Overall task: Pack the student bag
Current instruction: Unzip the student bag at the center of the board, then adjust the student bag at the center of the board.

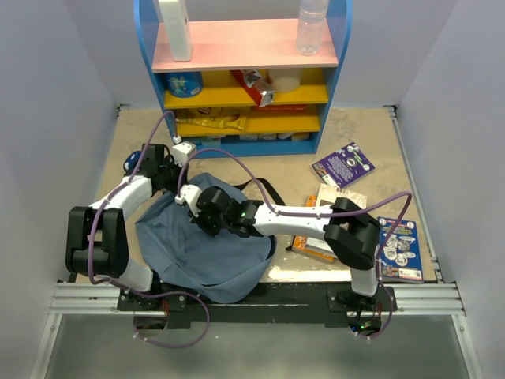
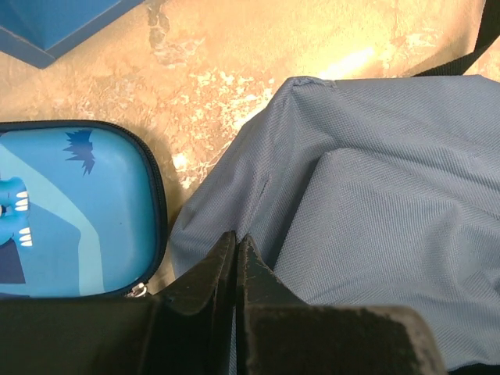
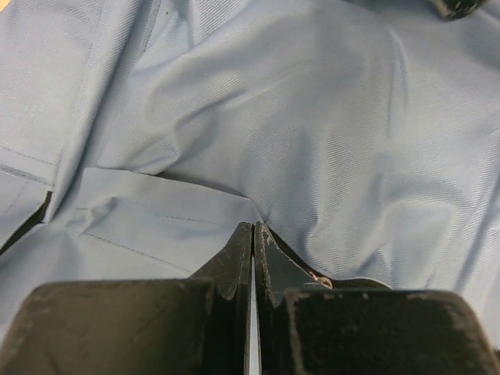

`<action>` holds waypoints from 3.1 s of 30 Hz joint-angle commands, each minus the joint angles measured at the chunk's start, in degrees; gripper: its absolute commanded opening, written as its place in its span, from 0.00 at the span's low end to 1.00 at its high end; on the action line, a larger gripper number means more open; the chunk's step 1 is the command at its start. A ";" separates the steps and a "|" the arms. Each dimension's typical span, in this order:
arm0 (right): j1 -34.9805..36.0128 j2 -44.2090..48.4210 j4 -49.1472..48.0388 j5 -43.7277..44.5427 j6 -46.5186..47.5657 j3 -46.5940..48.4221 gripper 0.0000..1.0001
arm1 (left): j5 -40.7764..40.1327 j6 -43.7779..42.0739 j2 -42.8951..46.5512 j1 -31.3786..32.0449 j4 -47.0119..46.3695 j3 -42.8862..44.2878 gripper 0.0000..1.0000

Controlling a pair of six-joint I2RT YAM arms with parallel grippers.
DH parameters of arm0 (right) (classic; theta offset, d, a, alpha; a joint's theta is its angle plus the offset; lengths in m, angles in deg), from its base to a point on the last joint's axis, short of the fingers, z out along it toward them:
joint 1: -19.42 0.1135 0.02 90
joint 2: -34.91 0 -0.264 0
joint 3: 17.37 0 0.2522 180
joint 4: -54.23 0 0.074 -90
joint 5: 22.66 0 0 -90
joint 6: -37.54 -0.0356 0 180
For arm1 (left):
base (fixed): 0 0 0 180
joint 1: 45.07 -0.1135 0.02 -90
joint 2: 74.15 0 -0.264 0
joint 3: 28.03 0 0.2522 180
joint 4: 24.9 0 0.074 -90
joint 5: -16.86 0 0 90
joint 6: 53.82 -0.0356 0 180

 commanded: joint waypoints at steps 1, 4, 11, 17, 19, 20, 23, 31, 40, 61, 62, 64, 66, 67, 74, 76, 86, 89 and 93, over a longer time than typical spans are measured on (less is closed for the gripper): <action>2.78 -0.76 -4.16 -1.28 -3.93 3.34 0.00 | 0.42 3.37 2.89 0.33 -2.50 -0.64 0.00; 3.84 -1.99 -3.54 3.89 -6.12 4.40 0.00 | 1.83 4.78 3.15 0.33 -1.89 -0.03 0.00; -5.10 7.03 -5.47 16.57 -11.75 -4.02 0.00 | 0.52 9.43 6.67 -0.10 -0.66 0.24 0.00; -3.82 4.34 -7.32 10.76 -10.96 -0.27 0.00 | -3.18 14.10 6.94 -0.98 -1.72 -0.56 0.00; -2.24 1.00 -8.37 9.28 -11.23 2.11 0.00 | -3.79 14.36 6.32 -1.25 -1.36 -0.47 0.00; -0.23 -0.14 -8.37 8.92 -11.49 2.99 0.00 | -3.88 14.45 6.14 -1.77 -1.45 -0.55 0.00; 4.34 -3.92 -8.46 7.42 -12.46 6.68 0.00 | -4.76 14.89 5.53 -1.95 -1.54 -0.82 0.00; 11.31 -5.26 -11.45 3.56 -16.94 8.18 0.00 | -5.03 15.42 5.53 -2.21 -2.42 -0.99 0.00; 8.85 -0.16 -9.08 6.54 -16.42 3.09 0.45 | 1.65 11.56 6.22 -2.13 0.83 3.31 0.59; -3.01 17.96 -3.19 12.52 -37.77 -24.95 0.74 | 23.45 -36.16 5.88 -2.21 38.44 14.12 0.68; -3.28 17.34 -3.19 12.52 -37.42 -24.87 0.74 | 23.45 -37.57 6.23 -2.21 39.32 13.34 0.68; -3.81 16.64 -2.14 11.90 -37.60 -24.78 0.73 | 23.89 -41.59 7.10 -2.13 41.69 12.28 0.67; -3.90 16.11 -1.43 11.82 -38.82 -24.95 0.73 | 23.46 -43.72 8.77 -1.78 42.23 10.17 0.66; -3.81 16.02 -1.34 11.73 -39.26 -25.21 0.73 | 22.84 -45.39 9.30 -1.08 42.32 9.38 0.64; -5.56 14.00 -5.47 11.65 -42.69 -27.41 0.73 | 12.92 -43.30 13.87 7.18 31.88 -1.85 0.60; -7.05 12.60 -8.36 11.03 -43.13 -27.15 0.70 | 12.29 -41.36 14.75 8.15 27.06 -3.45 0.59; -11.63 8.73 -7.94 17.08 -38.85 -20.31 0.00 | 11.85 -38.99 15.81 8.25 22.02 -4.25 0.56; -14.70 8.90 -4.35 20.16 -32.71 -16.88 0.00 | 12.64 -37.85 16.33 8.16 21.14 -4.34 0.55; -19.44 9.52 -1.18 22.80 -24.60 -12.48 0.00 | 13.96 -35.74 16.43 8.25 19.56 -5.21 0.54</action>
